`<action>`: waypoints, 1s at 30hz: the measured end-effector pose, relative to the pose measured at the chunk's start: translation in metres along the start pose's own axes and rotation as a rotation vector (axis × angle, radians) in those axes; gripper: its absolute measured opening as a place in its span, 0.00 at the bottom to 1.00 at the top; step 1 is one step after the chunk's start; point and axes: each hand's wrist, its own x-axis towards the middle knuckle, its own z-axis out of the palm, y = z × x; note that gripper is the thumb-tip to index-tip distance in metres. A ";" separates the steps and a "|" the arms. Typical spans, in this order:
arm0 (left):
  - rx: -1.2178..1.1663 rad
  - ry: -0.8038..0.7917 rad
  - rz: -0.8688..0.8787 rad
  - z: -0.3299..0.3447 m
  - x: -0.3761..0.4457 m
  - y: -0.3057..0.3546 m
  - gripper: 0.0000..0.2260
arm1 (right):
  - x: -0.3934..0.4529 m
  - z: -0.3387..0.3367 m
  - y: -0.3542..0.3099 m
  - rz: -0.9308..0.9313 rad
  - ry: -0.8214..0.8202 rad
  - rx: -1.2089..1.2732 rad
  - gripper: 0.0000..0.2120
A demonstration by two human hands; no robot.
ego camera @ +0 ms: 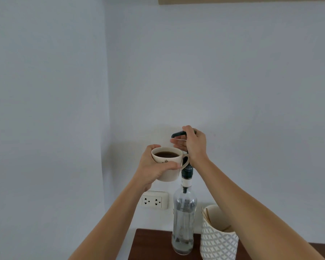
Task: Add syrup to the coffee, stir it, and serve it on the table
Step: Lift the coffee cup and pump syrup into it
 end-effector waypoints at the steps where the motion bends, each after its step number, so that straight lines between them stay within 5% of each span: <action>1: -0.001 0.001 -0.003 0.000 0.001 0.000 0.38 | 0.000 0.000 0.000 -0.002 0.008 -0.002 0.11; 30: -0.015 0.003 -0.029 -0.001 0.003 0.002 0.38 | -0.005 0.002 0.001 -0.040 0.060 -0.105 0.15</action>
